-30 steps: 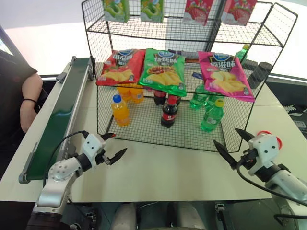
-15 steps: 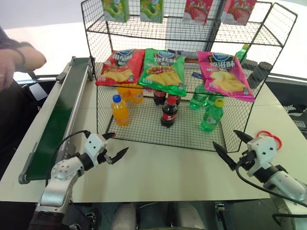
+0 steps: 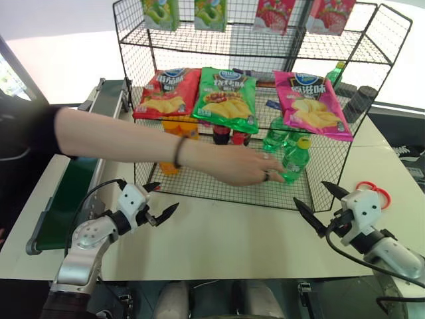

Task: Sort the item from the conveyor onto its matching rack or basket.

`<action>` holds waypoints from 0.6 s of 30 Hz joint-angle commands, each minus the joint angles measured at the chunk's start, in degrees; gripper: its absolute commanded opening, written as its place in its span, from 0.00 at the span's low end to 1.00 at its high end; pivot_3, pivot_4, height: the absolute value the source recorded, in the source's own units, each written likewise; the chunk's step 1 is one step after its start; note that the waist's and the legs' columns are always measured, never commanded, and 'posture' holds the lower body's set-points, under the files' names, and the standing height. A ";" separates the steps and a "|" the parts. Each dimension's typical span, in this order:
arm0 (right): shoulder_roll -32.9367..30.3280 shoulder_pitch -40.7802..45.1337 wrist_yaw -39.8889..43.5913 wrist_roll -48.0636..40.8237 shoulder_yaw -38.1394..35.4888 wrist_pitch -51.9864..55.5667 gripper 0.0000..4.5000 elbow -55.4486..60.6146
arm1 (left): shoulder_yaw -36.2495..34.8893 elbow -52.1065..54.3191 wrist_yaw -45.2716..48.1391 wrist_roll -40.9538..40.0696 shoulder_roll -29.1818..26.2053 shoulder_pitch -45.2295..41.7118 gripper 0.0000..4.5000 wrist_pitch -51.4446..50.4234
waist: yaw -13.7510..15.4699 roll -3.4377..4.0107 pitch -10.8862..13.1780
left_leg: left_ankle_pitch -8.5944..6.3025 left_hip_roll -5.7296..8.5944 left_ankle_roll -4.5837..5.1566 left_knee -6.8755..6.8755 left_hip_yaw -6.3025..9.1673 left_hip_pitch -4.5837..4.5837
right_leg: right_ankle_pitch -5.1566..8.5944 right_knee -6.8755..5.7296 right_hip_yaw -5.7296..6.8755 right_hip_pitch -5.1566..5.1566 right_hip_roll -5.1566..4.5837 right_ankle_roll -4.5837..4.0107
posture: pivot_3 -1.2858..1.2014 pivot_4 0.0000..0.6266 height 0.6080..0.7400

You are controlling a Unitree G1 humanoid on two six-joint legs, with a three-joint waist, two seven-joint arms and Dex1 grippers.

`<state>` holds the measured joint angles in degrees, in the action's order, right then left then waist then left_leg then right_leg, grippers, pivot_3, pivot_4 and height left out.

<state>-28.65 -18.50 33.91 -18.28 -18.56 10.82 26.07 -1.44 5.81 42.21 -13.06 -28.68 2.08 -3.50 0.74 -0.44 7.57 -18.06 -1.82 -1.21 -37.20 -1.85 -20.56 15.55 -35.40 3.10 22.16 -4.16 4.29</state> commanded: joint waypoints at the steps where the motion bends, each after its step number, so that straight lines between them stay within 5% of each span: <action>1: -0.79 0.28 0.38 -0.14 -1.38 -1.85 0.99 0.26 | -0.51 2.01 -0.35 -0.29 -0.15 -0.61 1.00 0.29 | 0.00 0.00 0.00 | 0.00 0.00 0.00 0.00 0.00 0.00 | 0.00 0.00 0.00 0.00 0.00 0.00 | 0.52 0.24 1.00; 18: -0.20 0.84 3.93 0.48 -0.75 -11.71 0.99 -10.86 | -1.11 2.87 -0.71 -0.67 -0.79 0.27 1.00 0.15 | 0.00 0.01 0.00 | 0.00 0.00 0.00 0.00 0.00 0.01 | 0.00 0.00 0.00 -0.01 0.01 0.00 | 0.52 0.24 1.00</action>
<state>-28.62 -17.87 37.37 -17.63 -18.60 1.33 15.18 -1.41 6.18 41.47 -13.11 -28.90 2.46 -3.53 0.74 -0.43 7.57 -18.06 -1.83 -1.21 -37.20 -1.85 -20.55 15.55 -35.40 3.09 22.16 -4.14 4.29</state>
